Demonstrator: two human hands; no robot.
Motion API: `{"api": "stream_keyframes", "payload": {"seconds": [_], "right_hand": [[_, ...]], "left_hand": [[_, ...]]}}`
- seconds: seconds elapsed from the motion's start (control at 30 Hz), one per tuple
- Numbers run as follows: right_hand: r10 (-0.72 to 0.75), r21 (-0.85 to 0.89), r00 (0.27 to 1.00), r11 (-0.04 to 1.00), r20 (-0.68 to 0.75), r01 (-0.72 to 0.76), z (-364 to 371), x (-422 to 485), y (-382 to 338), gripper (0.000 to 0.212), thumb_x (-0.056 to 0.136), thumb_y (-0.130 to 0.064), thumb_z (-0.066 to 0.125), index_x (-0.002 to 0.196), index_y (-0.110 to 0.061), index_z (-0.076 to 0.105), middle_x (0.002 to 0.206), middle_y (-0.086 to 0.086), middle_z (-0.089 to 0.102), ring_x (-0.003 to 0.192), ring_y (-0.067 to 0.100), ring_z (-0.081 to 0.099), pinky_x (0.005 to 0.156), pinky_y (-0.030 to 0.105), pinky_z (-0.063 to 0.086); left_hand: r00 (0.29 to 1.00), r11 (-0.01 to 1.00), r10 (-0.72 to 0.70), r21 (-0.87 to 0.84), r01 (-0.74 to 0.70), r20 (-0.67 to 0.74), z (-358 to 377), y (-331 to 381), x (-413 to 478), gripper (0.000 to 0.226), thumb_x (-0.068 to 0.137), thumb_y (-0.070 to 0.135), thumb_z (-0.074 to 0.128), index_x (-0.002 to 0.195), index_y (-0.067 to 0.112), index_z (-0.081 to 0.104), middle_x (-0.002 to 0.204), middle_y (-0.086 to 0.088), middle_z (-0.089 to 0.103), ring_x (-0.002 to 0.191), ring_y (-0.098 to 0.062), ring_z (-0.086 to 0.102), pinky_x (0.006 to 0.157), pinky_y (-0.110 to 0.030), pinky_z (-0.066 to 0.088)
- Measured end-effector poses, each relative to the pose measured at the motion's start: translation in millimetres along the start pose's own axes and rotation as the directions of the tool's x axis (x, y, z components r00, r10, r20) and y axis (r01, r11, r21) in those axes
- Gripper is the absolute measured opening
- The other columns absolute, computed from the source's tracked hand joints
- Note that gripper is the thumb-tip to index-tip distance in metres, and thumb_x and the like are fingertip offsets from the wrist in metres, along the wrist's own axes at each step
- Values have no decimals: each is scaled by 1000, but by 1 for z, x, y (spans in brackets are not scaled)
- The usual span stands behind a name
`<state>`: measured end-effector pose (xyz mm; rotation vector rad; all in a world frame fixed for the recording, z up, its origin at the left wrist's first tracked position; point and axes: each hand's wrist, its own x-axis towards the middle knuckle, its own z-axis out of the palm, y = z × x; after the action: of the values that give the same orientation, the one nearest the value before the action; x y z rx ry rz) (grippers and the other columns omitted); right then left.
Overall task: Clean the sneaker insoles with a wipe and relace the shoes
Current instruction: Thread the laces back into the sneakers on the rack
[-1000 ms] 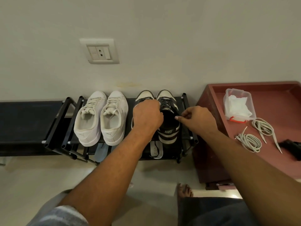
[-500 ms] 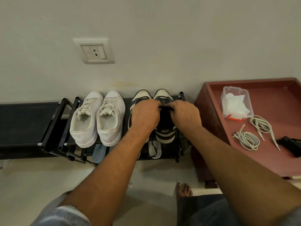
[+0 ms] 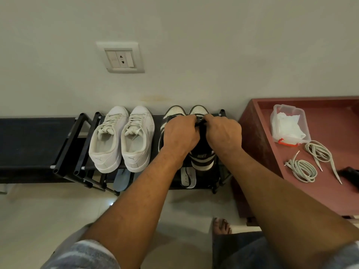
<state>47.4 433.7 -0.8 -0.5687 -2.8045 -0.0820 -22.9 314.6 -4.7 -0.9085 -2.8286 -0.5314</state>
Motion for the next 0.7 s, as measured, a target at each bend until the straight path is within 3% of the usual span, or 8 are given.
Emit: {"api": "stream_keyframes", "payload": {"seconds": [0.1, 0.23, 0.4, 0.53, 0.7], "right_hand": [[32, 5, 999, 999, -10, -32, 5, 2, 0, 17, 101, -23, 52, 103, -27, 68, 72, -3, 66, 60, 24, 62, 50, 30, 32], [47, 105, 999, 993, 10, -48, 5, 3, 5, 21, 104, -39, 51, 110, -30, 70, 84, -2, 72, 74, 26, 68, 59, 37, 54], [-29, 169, 997, 985, 69, 17, 3, -5, 27, 37, 91, -58, 68, 119, -34, 70, 91, -4, 75, 84, 23, 71, 69, 40, 60], [-47, 145, 993, 989, 108, 31, 3, -8, 32, 35, 91, -48, 72, 123, -34, 70, 93, -3, 75, 87, 24, 70, 73, 42, 60], [107, 218, 993, 969, 43, -114, 4, -8, 20, 24, 95, -43, 62, 114, -34, 73, 82, -6, 72, 75, 22, 68, 65, 39, 60]], "left_hand": [[1000, 1000, -4, -20, 4, 9, -1, 0, 1, 21, 98, 36, 57, 103, 21, 71, 93, -2, 74, 91, -29, 67, 69, -35, 38], [999, 997, -41, -64, 42, 10, 0, -3, 2, 20, 98, 37, 58, 106, 25, 72, 91, 2, 73, 90, -25, 67, 70, -34, 39], [998, 996, -62, -68, 61, -16, 3, -1, 0, 20, 101, 41, 58, 107, 27, 71, 90, 4, 72, 88, -23, 67, 70, -34, 41], [998, 996, -61, -63, 59, -28, 4, 2, -1, 20, 102, 41, 58, 107, 27, 71, 90, 4, 71, 88, -21, 65, 70, -34, 40], [999, 997, -40, -59, 41, 15, 6, 1, -1, 17, 99, 39, 59, 107, 29, 69, 94, 5, 72, 92, -23, 67, 72, -35, 43]]}}
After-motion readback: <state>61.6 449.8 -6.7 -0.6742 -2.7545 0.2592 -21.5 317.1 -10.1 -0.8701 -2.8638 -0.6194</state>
